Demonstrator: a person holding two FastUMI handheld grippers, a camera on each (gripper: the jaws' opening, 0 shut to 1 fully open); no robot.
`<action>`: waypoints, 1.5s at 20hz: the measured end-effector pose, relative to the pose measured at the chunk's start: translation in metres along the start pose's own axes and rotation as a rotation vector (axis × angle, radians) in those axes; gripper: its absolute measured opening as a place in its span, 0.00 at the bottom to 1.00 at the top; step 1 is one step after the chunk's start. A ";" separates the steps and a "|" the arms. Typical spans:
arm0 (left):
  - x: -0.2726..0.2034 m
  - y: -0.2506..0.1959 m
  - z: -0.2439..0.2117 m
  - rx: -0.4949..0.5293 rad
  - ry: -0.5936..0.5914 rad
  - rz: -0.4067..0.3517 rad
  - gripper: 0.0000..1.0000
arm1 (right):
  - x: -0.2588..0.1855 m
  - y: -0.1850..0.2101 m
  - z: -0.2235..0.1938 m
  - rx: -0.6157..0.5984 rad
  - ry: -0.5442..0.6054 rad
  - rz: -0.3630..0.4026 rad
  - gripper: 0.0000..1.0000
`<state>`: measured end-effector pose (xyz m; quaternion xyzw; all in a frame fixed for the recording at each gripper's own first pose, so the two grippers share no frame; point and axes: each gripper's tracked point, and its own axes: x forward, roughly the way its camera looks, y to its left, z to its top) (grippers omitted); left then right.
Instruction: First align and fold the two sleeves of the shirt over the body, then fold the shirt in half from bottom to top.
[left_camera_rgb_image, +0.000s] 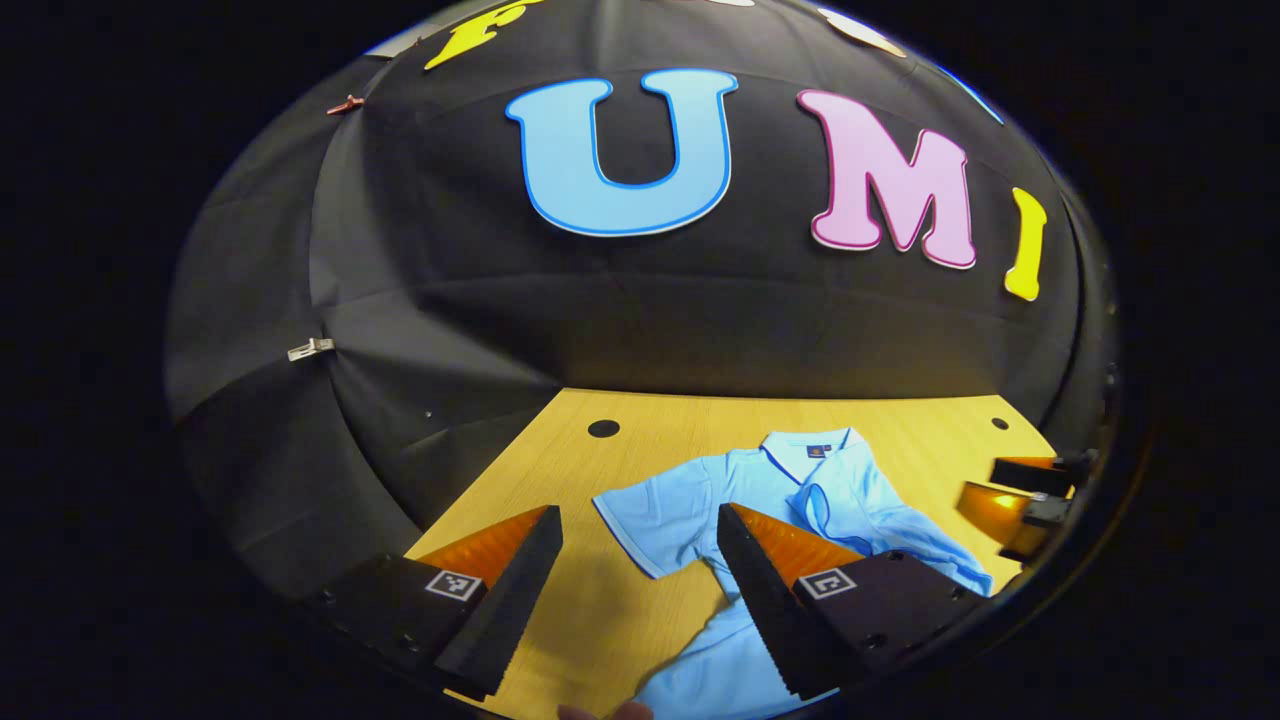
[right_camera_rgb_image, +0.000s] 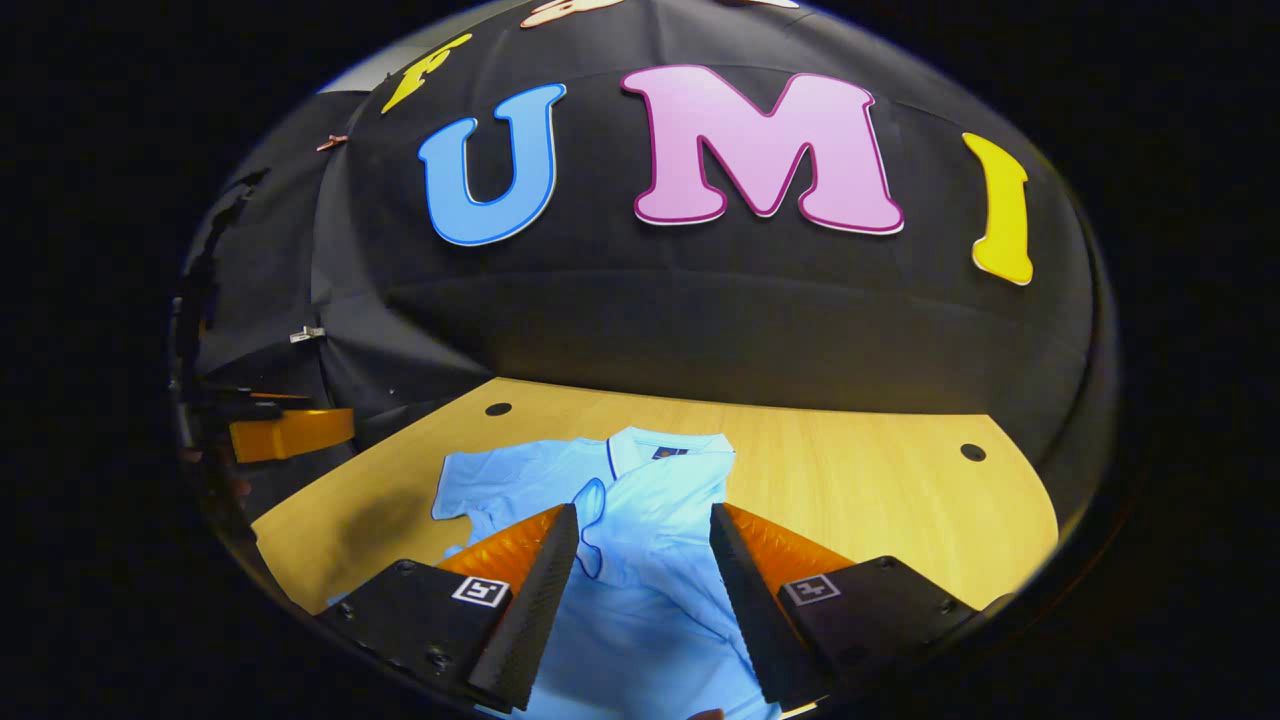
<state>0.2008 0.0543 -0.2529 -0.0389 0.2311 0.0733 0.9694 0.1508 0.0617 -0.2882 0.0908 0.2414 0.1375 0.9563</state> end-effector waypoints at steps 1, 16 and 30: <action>0.014 -0.001 -0.005 0.013 0.021 0.000 0.99 | -0.008 -0.007 0.000 -0.009 -0.007 -0.006 0.84; 0.148 0.023 -0.100 -0.116 0.379 0.088 0.99 | -0.103 -0.047 -0.025 -0.013 0.054 -0.043 0.84; 0.159 0.018 -0.112 -0.167 0.470 0.087 0.75 | -0.127 -0.040 -0.046 0.050 0.090 -0.052 0.84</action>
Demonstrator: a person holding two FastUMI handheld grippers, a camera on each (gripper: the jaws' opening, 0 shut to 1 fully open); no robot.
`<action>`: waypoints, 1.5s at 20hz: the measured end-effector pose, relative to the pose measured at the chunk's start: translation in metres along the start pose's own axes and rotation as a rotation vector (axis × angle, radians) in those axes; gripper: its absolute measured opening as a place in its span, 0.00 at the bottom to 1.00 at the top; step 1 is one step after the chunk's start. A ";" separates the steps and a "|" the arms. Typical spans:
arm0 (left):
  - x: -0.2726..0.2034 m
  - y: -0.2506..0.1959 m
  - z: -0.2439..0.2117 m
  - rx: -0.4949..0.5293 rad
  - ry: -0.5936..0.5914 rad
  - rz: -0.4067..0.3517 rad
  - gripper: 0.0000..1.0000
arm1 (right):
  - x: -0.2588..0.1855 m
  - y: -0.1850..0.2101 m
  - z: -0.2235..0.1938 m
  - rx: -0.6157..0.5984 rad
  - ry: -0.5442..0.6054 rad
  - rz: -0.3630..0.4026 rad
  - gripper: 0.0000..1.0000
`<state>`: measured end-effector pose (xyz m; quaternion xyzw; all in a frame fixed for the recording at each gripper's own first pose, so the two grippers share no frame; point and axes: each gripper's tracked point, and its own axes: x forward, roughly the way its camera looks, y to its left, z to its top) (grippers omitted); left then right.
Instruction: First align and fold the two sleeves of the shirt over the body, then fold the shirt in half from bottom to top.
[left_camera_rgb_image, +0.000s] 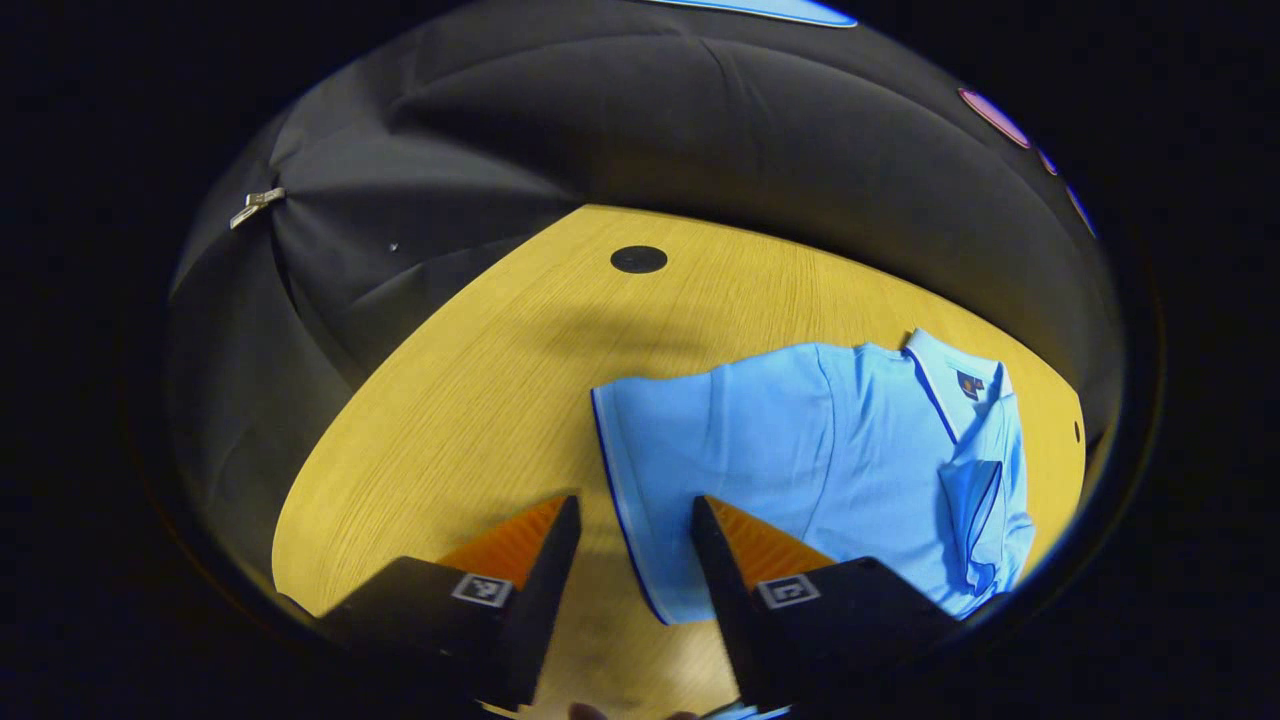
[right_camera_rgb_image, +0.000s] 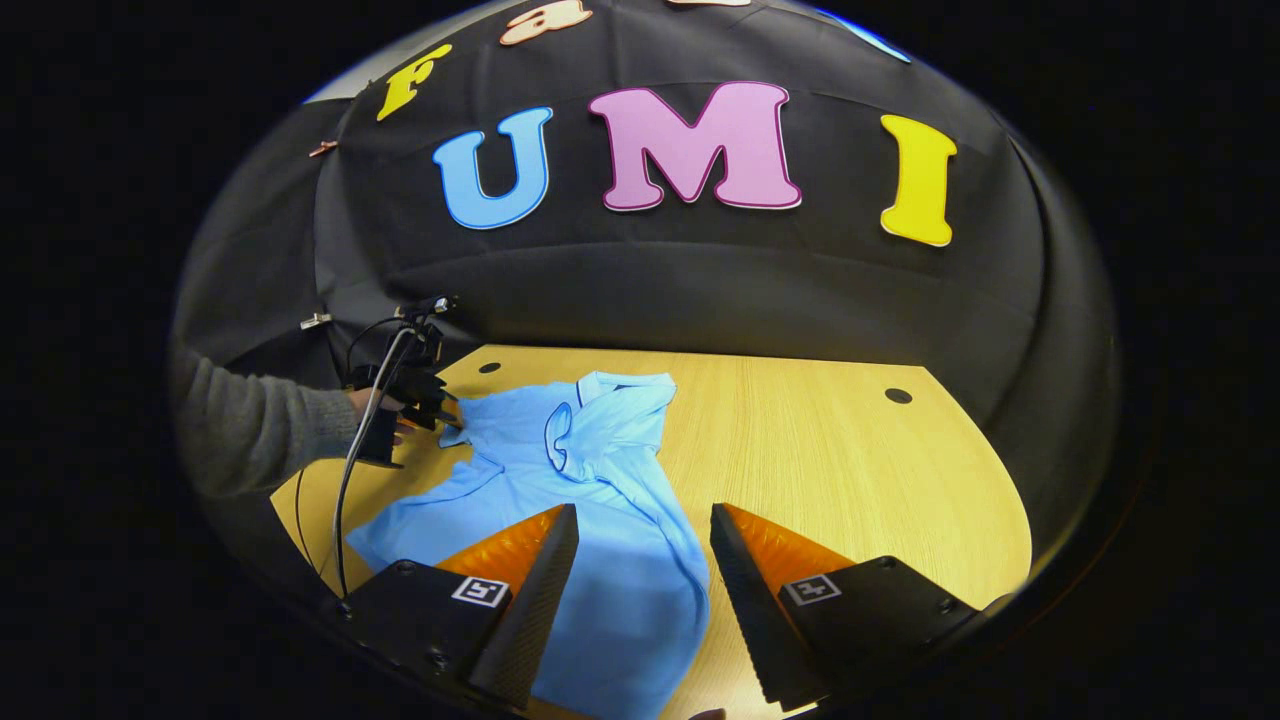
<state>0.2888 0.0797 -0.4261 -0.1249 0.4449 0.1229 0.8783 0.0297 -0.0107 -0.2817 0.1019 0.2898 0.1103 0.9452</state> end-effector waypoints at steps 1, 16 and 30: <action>-0.002 -0.004 0.002 -0.001 0.005 -0.007 0.63 | 0.000 -0.002 -0.001 0.001 -0.002 -0.001 0.84; -0.017 -0.039 0.022 -0.032 -0.070 -0.067 0.06 | -0.008 -0.021 -0.015 0.022 0.004 -0.023 0.84; -0.093 -0.174 0.033 0.131 -0.197 -0.374 0.06 | -0.015 -0.019 -0.026 0.050 0.023 -0.022 0.84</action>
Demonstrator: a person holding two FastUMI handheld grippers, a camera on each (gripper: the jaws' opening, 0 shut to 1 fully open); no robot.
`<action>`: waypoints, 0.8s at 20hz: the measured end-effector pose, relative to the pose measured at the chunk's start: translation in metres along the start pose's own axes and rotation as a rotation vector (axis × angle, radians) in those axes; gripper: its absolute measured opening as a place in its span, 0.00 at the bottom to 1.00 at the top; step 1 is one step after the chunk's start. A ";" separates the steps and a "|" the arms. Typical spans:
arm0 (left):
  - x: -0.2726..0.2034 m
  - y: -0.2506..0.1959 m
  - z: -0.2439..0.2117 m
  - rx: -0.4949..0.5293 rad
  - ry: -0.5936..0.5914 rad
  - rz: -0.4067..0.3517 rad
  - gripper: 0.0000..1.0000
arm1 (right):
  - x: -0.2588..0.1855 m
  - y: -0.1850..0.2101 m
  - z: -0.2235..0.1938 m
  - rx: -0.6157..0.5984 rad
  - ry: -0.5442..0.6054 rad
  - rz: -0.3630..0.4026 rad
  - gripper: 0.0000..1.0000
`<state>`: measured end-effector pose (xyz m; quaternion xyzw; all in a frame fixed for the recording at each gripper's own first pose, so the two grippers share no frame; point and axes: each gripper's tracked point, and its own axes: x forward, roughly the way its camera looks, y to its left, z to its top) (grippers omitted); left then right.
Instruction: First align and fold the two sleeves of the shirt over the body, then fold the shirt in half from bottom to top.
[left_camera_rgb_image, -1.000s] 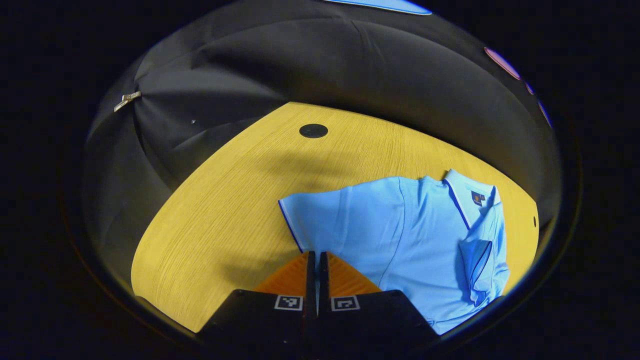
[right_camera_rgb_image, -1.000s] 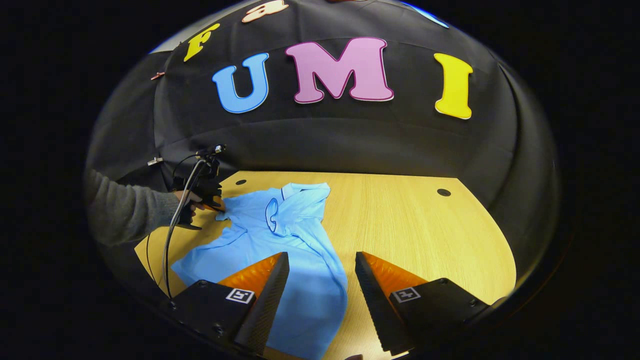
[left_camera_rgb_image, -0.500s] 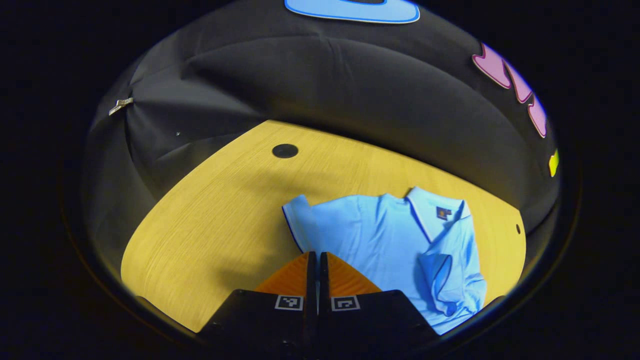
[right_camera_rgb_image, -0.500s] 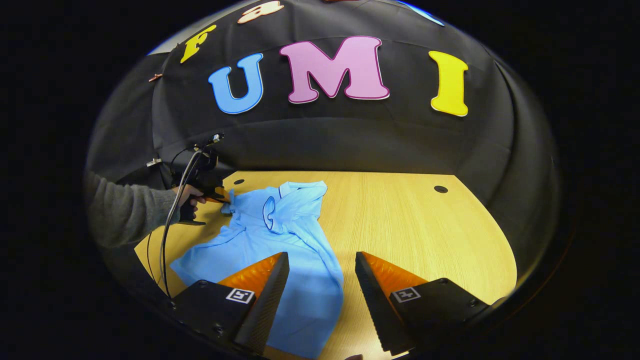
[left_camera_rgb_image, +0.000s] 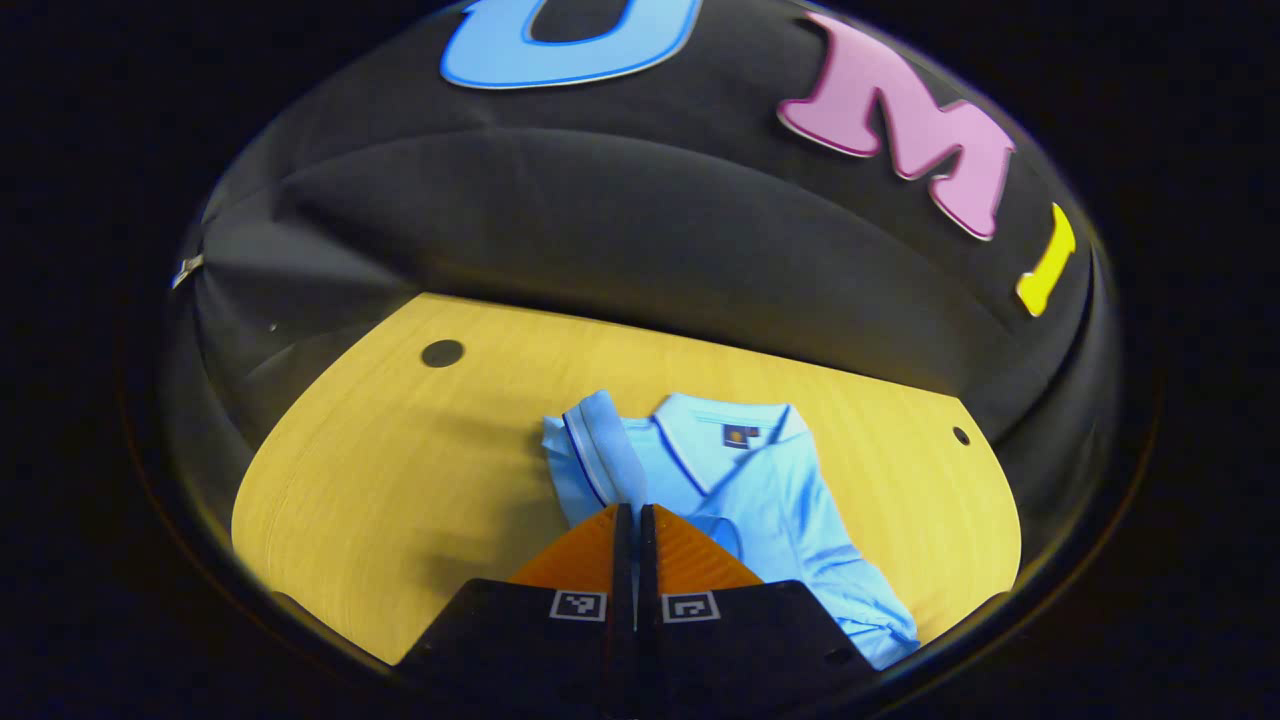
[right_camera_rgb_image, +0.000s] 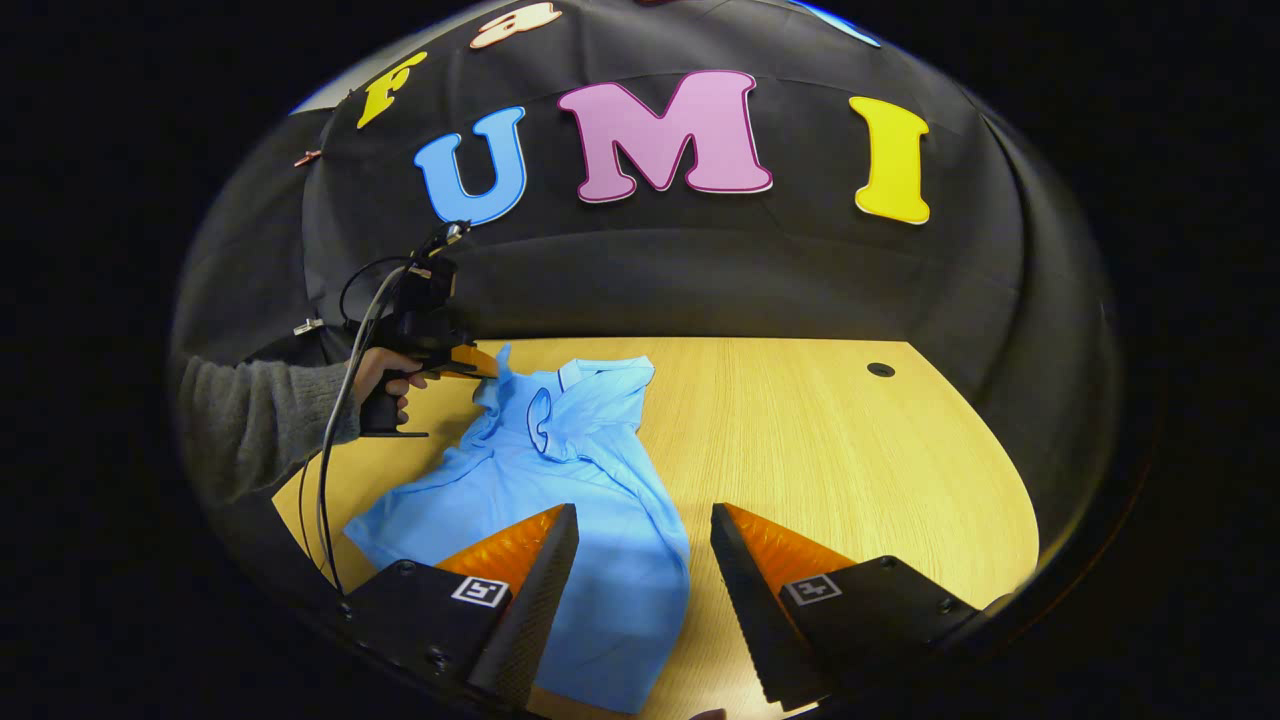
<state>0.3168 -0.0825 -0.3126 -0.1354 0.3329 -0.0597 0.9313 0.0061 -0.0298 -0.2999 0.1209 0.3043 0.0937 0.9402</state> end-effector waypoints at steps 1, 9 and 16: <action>0.001 -0.015 -0.003 0.027 0.002 -0.027 0.06 | -0.005 0.001 -0.004 0.002 0.003 -0.001 0.84; 0.010 -0.099 -0.052 0.239 0.094 -0.141 0.06 | -0.014 -0.004 -0.018 0.017 0.028 -0.021 0.84; 0.026 -0.104 -0.093 0.360 0.175 -0.102 0.06 | -0.019 -0.015 -0.027 0.037 0.049 -0.037 0.86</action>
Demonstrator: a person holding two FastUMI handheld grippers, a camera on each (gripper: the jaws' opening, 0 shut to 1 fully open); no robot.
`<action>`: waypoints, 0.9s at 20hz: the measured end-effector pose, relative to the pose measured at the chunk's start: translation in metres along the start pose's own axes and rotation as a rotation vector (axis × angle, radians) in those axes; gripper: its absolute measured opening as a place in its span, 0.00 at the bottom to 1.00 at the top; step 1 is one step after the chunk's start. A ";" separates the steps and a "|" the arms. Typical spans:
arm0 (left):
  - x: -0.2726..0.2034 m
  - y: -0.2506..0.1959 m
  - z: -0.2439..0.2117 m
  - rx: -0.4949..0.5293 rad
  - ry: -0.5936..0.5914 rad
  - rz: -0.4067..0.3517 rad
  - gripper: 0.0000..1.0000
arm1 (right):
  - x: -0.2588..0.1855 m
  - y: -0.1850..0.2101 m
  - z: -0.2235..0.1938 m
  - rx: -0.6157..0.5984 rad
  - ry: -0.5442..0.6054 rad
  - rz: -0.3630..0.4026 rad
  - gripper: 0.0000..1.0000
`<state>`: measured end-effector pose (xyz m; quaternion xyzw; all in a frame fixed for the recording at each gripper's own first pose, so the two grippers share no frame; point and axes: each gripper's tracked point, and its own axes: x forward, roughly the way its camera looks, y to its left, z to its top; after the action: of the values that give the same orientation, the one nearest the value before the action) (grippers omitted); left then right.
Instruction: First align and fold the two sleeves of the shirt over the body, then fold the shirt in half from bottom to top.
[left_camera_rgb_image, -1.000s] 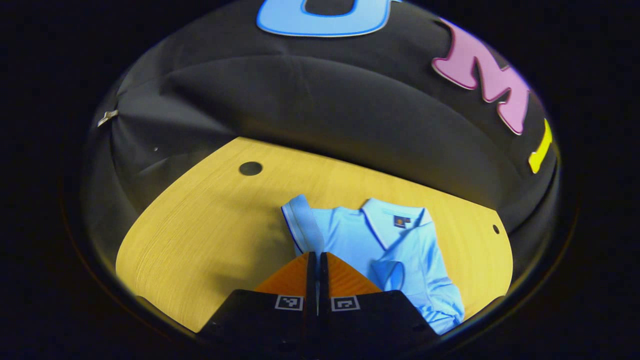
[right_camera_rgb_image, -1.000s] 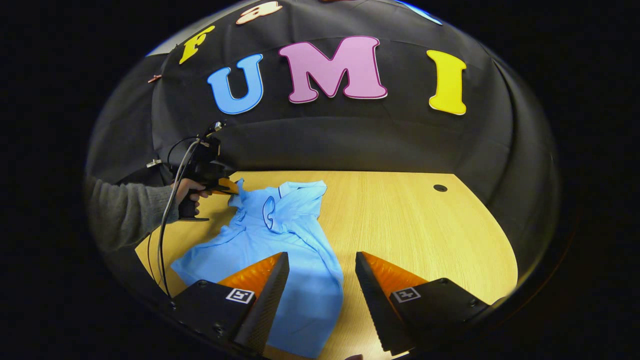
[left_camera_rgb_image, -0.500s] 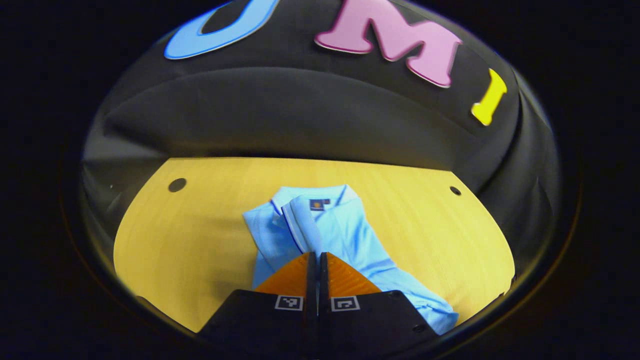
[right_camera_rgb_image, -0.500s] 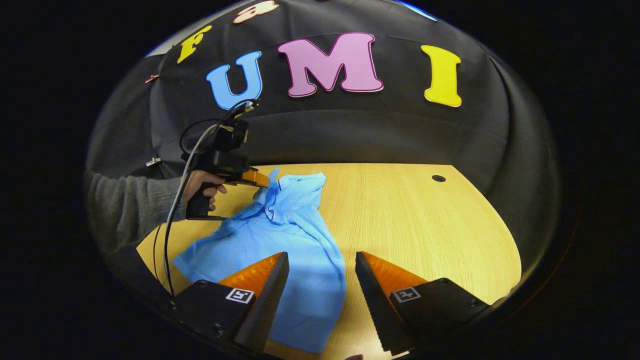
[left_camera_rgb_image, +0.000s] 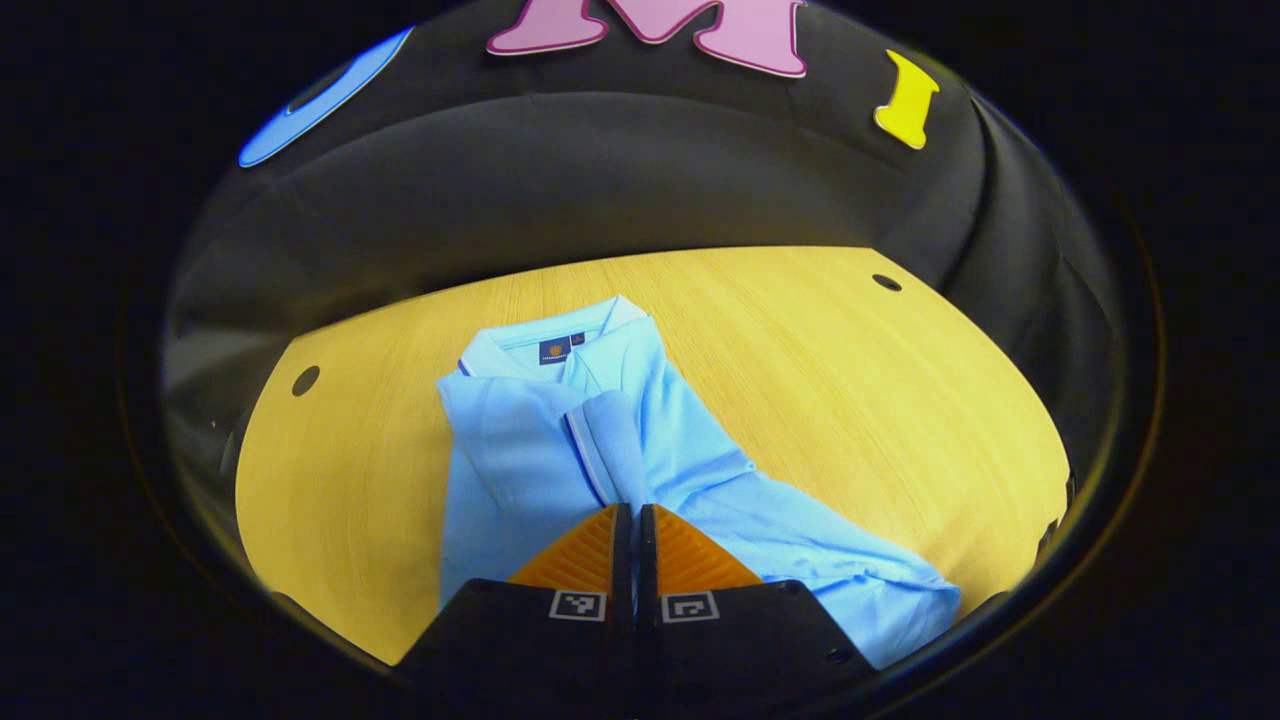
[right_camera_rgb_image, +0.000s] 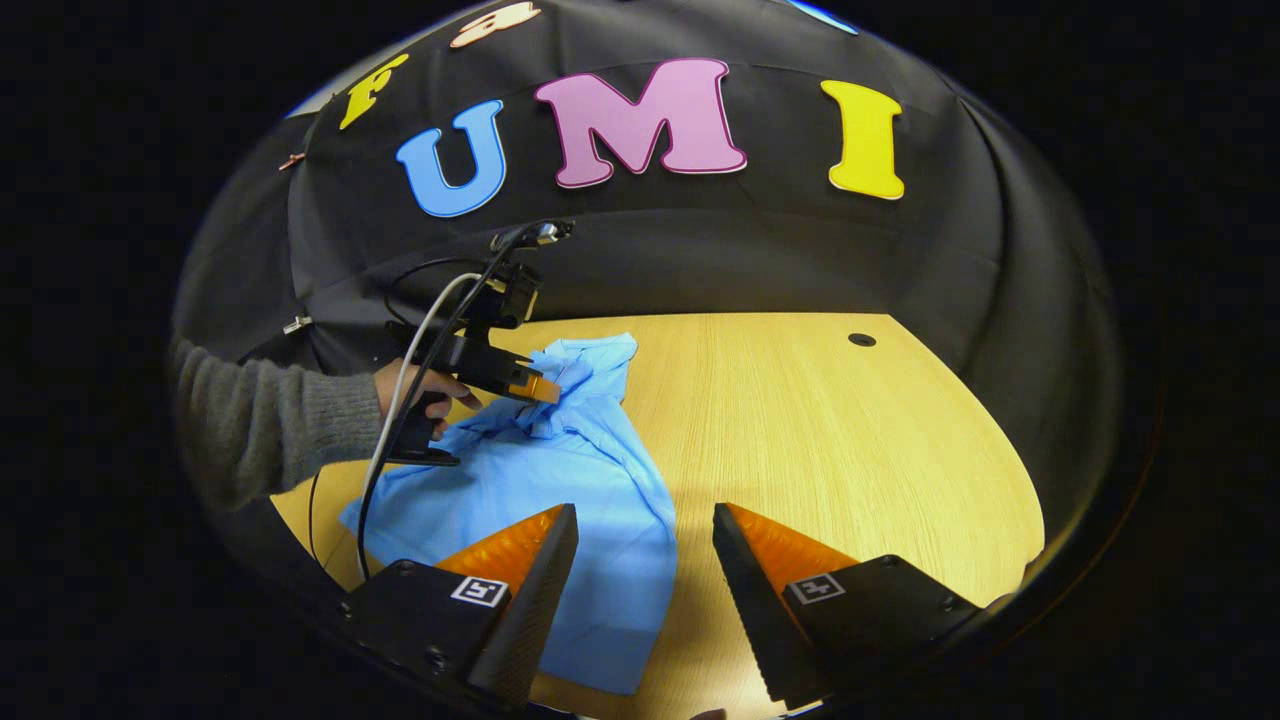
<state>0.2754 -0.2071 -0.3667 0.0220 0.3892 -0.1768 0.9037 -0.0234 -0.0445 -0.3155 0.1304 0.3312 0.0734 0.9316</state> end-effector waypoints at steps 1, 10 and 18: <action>0.002 -0.001 -0.003 0.006 0.013 0.001 0.06 | -0.001 -0.001 -0.001 0.002 0.002 -0.002 0.86; 0.008 -0.007 -0.010 0.026 0.040 0.007 0.25 | -0.009 -0.007 -0.004 0.005 0.008 -0.017 0.86; 0.003 -0.011 -0.009 0.066 0.004 0.007 0.78 | -0.016 -0.005 -0.007 0.004 0.010 -0.031 0.86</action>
<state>0.2677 -0.2167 -0.3737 0.0534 0.3849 -0.1863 0.9024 -0.0400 -0.0515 -0.3131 0.1265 0.3380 0.0591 0.9307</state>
